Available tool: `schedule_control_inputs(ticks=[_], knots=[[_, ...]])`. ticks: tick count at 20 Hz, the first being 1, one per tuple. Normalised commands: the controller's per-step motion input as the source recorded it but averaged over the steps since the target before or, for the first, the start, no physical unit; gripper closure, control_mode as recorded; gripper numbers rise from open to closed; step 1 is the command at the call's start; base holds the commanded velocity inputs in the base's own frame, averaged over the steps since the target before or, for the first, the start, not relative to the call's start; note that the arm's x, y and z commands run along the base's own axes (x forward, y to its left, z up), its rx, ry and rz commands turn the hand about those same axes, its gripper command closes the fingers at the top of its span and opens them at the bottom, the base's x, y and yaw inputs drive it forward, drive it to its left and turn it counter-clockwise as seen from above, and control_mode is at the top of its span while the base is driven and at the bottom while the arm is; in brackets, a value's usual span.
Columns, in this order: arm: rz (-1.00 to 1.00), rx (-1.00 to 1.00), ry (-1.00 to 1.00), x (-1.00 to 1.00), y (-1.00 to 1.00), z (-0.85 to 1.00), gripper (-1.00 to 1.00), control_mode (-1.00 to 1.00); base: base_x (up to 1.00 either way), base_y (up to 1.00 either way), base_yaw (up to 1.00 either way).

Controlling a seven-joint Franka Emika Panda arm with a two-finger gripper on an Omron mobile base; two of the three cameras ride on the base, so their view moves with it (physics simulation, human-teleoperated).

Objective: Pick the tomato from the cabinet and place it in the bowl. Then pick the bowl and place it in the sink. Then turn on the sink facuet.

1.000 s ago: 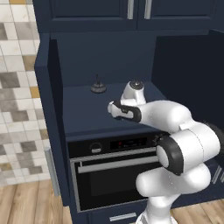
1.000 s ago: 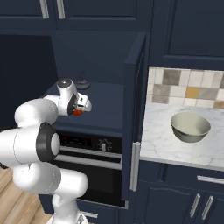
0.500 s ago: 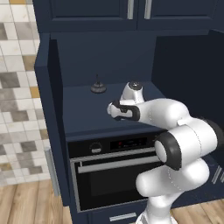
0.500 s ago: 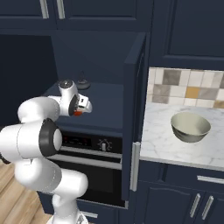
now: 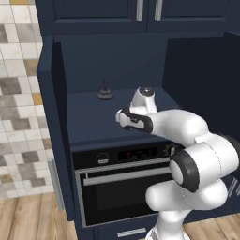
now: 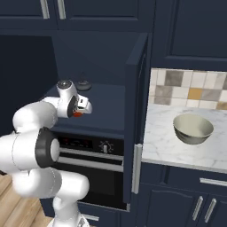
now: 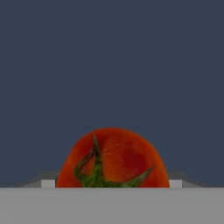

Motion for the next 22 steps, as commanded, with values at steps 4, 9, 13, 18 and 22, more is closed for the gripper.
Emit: schedule_control_inputs(ticks=[4, 9, 13, 18, 22], knots=[[0.00, 0.00, -0.04, -0.76, 0.00, 0.66, 1.00, -1.00, 0.00, 0.00, 0.00], [-0.03, 0.00, 0.04, -0.69, 0.00, 0.99, 1.00, -1.00, 0.00, 0.00, 0.00], [-0.10, 0.00, 0.08, -0.74, 0.00, 1.00, 1.00, -1.00, 0.00, 0.00, 0.00], [-0.09, 0.00, 0.02, -0.84, -0.01, 0.99, 1.00, -1.00, 0.00, 0.00, 0.00], [0.00, 0.00, -0.03, -0.94, -0.24, 0.76, 1.00, -1.00, 0.00, 0.00, 0.00]])
